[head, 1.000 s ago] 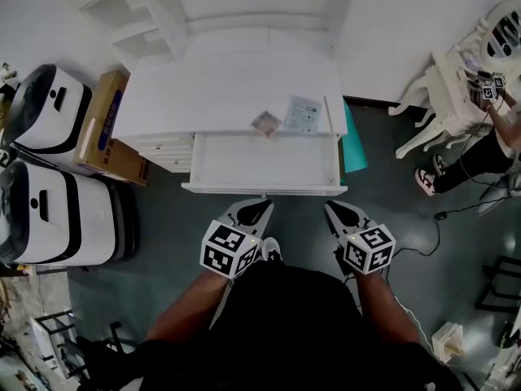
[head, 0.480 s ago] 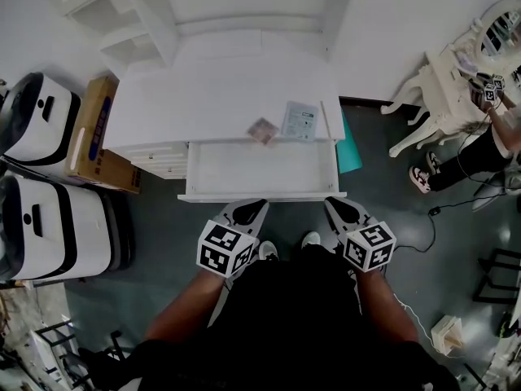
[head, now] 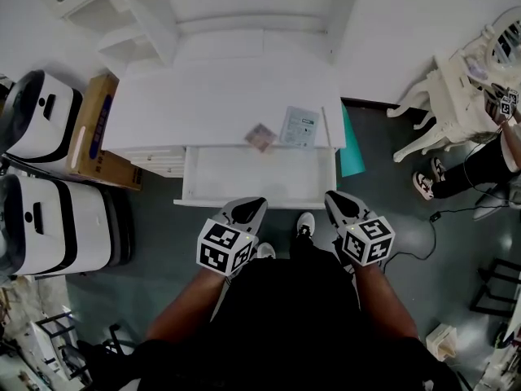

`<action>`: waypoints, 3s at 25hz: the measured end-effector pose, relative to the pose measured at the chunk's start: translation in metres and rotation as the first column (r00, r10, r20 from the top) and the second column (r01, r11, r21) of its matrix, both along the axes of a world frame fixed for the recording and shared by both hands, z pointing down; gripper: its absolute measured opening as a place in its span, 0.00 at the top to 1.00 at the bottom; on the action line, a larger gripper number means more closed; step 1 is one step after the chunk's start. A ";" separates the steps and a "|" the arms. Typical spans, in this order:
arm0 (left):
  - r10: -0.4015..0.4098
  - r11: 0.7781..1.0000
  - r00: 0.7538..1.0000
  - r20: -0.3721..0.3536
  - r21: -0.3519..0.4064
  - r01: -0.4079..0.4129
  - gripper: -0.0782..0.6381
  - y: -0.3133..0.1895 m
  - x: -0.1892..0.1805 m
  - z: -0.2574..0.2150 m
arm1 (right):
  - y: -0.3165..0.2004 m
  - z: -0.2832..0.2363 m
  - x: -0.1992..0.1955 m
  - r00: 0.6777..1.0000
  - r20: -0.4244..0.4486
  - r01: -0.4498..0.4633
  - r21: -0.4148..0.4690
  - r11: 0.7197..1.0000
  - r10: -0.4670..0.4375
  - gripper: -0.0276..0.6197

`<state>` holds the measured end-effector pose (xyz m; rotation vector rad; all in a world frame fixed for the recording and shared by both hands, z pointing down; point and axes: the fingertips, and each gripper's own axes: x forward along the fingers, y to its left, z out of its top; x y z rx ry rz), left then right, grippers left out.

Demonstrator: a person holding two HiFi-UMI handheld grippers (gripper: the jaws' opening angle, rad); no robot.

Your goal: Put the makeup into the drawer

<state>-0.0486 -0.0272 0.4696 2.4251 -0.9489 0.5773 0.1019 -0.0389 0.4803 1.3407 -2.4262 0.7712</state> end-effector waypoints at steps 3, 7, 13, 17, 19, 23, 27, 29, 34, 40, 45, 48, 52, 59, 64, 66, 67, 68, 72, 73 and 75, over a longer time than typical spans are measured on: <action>-0.008 1.000 1.000 0.016 0.000 0.008 0.88 -0.016 0.011 0.003 | -0.016 -0.001 0.001 0.999 -0.001 0.040 0.005 0.999 -0.040 0.91; -0.023 1.000 0.999 0.026 -0.010 0.023 0.88 -0.036 0.027 0.009 | -0.037 0.004 0.013 0.998 -0.007 0.061 0.001 0.998 -0.061 0.91; -0.026 0.999 0.998 0.061 -0.029 0.028 0.88 -0.057 0.051 0.024 | -0.080 0.029 0.044 0.998 -0.059 0.036 -0.022 0.999 -0.038 0.91; -0.053 0.997 0.993 0.110 -0.051 0.059 0.88 -0.073 0.059 0.048 | -0.108 0.053 0.057 0.996 -0.073 0.057 -0.042 0.997 -0.060 0.91; -0.074 0.994 0.988 0.133 -0.069 0.084 0.88 -0.081 0.058 0.055 | -0.122 0.065 0.059 0.993 -0.088 0.070 -0.055 0.996 -0.075 0.91; -0.110 0.991 0.983 0.150 -0.061 0.120 0.88 -0.095 0.061 0.051 | -0.152 0.093 0.062 0.988 -0.123 0.083 -0.083 0.993 -0.093 0.91; -0.138 0.988 0.976 0.167 -0.048 0.148 0.88 -0.105 0.064 0.050 | -0.177 0.119 0.063 0.987 -0.122 0.090 -0.101 0.991 -0.102 0.91; -0.145 0.986 0.973 0.181 -0.055 0.158 0.88 -0.105 0.063 0.052 | -0.186 0.132 0.065 0.983 -0.156 0.079 -0.115 0.990 -0.097 0.91; -0.129 0.984 0.971 0.201 -0.099 0.151 0.88 -0.105 0.052 0.067 | -0.202 0.153 0.069 0.972 -0.222 0.037 -0.148 0.988 -0.070 0.91; -0.070 0.990 0.977 0.204 -0.108 0.093 0.88 -0.123 0.036 0.070 | -0.218 0.171 0.060 0.957 -0.287 -0.007 -0.193 0.981 -0.050 0.83; -0.040 0.992 0.983 0.181 -0.111 0.061 0.88 -0.140 0.029 0.069 | -0.226 0.181 0.065 0.948 -0.319 -0.082 -0.241 0.967 0.000 0.83; -0.031 0.991 0.986 0.162 -0.124 0.052 0.88 -0.144 0.024 0.069 | -0.228 0.186 0.068 0.946 -0.322 -0.125 -0.268 0.955 0.033 0.83; -0.018 0.990 0.988 0.154 -0.132 0.039 0.88 -0.144 0.019 0.072 | -0.228 0.190 0.072 0.941 -0.333 -0.153 -0.287 0.945 0.051 0.83; -0.009 0.991 0.988 0.156 -0.130 0.030 0.88 -0.139 0.005 0.070 | -0.230 0.190 0.079 0.945 -0.308 -0.212 -0.305 0.928 0.115 0.87; -0.013 0.992 0.989 0.149 -0.123 0.032 0.88 -0.135 -0.009 0.065 | -0.231 0.190 0.082 0.948 -0.271 -0.254 -0.317 0.914 0.169 0.88; -0.024 0.991 0.991 0.133 -0.129 0.041 0.88 -0.134 -0.015 0.063 | -0.232 0.190 0.082 0.948 -0.268 -0.258 -0.322 0.911 0.173 0.89; -0.030 0.990 0.992 0.125 -0.133 0.046 0.88 -0.133 -0.017 0.062 | -0.232 0.190 0.082 0.947 -0.270 -0.259 -0.325 0.910 0.173 0.89; -0.034 0.989 0.992 0.120 -0.135 0.050 0.88 -0.132 -0.020 0.061 | -0.232 0.190 0.082 0.946 -0.274 -0.259 -0.327 0.909 0.172 0.89; -0.027 0.990 0.993 0.118 -0.135 0.043 0.88 -0.126 -0.027 0.061 | -0.231 0.189 0.081 0.942 -0.293 -0.260 -0.329 0.908 0.163 0.89; -0.022 0.990 0.993 0.119 -0.134 0.038 0.88 -0.125 -0.028 0.061 | -0.232 0.189 0.081 0.942 -0.294 -0.260 -0.328 0.908 0.164 0.89; -0.013 0.991 0.993 0.119 -0.132 0.028 0.88 -0.123 -0.029 0.062 | -0.232 0.186 0.081 0.941 -0.294 -0.265 -0.321 0.909 0.170 0.89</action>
